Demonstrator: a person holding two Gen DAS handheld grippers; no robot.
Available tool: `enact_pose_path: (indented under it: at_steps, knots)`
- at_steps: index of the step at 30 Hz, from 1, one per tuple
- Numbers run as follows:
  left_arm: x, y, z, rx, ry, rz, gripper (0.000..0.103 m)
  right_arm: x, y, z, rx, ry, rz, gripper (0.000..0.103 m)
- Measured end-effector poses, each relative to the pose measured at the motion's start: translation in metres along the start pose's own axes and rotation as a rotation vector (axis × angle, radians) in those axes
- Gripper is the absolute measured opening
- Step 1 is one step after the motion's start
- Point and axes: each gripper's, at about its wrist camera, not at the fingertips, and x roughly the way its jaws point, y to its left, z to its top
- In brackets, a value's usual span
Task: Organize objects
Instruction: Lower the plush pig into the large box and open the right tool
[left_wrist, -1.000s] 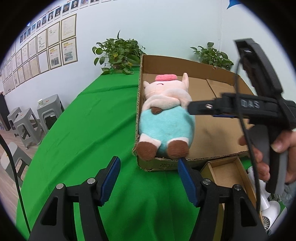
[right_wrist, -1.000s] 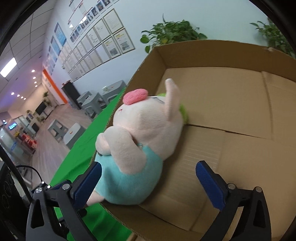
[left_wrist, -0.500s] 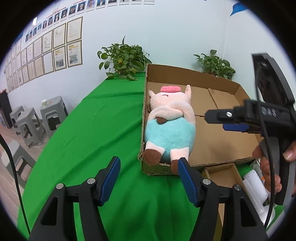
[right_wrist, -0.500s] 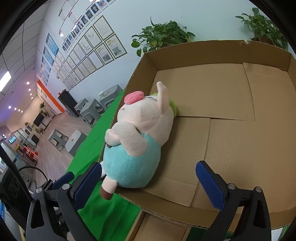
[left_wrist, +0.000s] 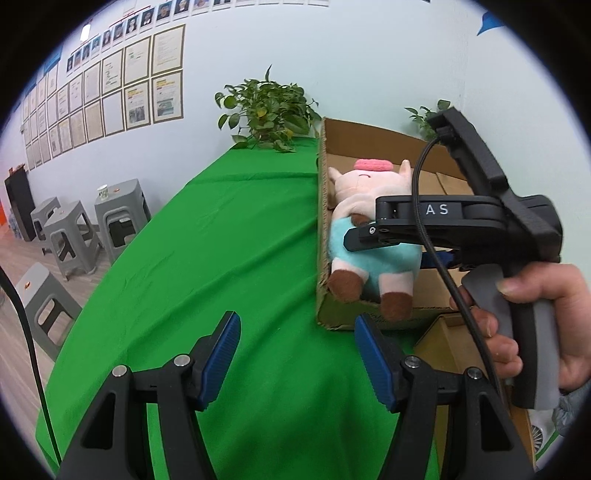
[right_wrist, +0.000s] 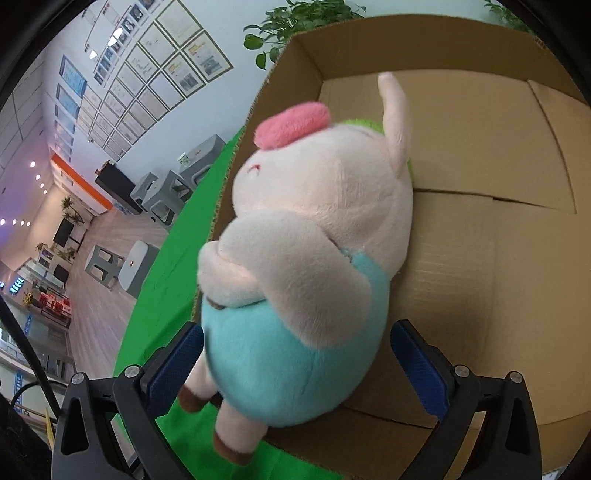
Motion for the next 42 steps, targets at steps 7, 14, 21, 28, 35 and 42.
enact_pose_path:
  at_steps: [7,14,21,28,35,42]
  knots:
    - [0.004,0.009,-0.002,-0.02,-0.001,-0.01,0.064,-0.002,0.004,-0.01,-0.088,-0.021,0.061,0.071]
    - [0.007,0.005,-0.002,-0.023,-0.004,-0.025,0.064,-0.009,0.002,-0.015,-0.153,-0.029,0.108,0.074]
    - [0.005,0.0,-0.002,-0.012,-0.004,-0.016,0.064,-0.02,0.002,-0.025,-0.116,-0.036,0.062,0.096]
    - [-0.001,-0.006,-0.002,-0.013,-0.038,0.012,0.074,-0.096,-0.005,-0.066,-0.164,-0.2,-0.189,0.102]
    - [-0.014,-0.038,0.001,0.001,-0.07,-0.05,0.076,-0.166,-0.022,-0.128,-0.102,-0.273,-0.263,0.103]
    - [-0.027,-0.078,-0.006,0.035,-0.06,-0.077,0.076,-0.217,-0.054,-0.171,-0.056,-0.297,-0.273,0.103]
